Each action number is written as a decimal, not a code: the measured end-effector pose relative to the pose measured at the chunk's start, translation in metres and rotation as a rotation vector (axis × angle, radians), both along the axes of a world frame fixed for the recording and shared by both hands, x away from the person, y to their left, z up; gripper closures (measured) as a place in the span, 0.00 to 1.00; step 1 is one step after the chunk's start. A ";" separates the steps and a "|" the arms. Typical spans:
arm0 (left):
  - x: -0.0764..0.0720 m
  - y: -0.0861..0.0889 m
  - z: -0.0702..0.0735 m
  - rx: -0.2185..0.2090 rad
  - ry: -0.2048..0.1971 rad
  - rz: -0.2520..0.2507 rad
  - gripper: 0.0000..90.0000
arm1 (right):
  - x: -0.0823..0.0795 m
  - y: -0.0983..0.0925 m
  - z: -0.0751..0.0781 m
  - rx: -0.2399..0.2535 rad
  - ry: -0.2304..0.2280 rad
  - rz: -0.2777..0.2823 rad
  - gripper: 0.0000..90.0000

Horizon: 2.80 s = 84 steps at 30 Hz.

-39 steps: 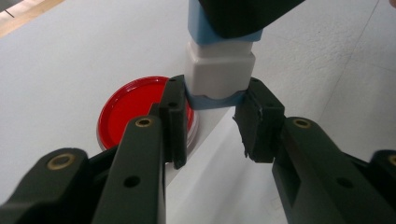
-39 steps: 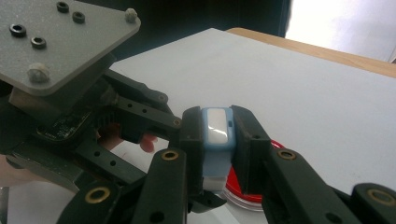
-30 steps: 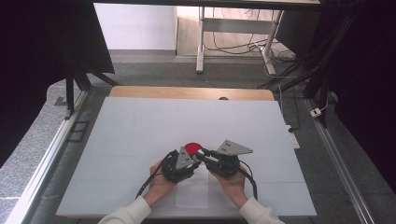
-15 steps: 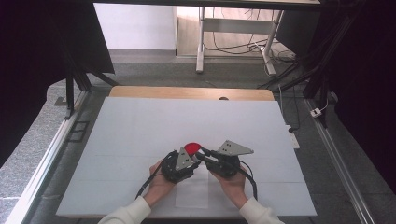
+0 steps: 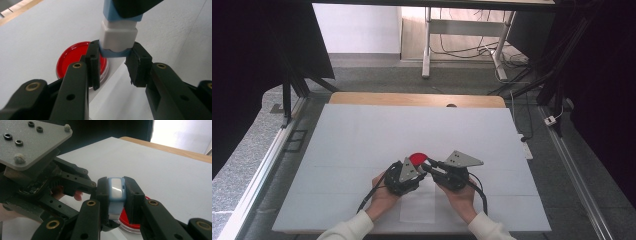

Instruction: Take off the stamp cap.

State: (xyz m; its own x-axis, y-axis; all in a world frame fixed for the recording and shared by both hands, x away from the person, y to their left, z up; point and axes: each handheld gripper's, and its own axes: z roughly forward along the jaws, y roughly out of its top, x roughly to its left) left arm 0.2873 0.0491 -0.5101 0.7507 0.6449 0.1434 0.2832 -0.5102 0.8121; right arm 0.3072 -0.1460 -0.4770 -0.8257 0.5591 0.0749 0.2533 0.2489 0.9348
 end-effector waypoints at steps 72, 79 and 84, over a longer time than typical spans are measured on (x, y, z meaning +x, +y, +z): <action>-0.015 0.077 0.014 -0.117 0.037 0.072 0.72 | 0.005 -0.019 0.009 0.022 -0.031 -0.047 0.83; -0.028 0.102 0.016 -0.136 0.036 0.101 0.72 | 0.006 -0.021 0.009 0.015 -0.038 -0.055 0.83; -0.036 0.117 0.014 -0.149 0.040 0.123 0.72 | 0.007 -0.023 0.009 0.008 -0.038 -0.055 0.83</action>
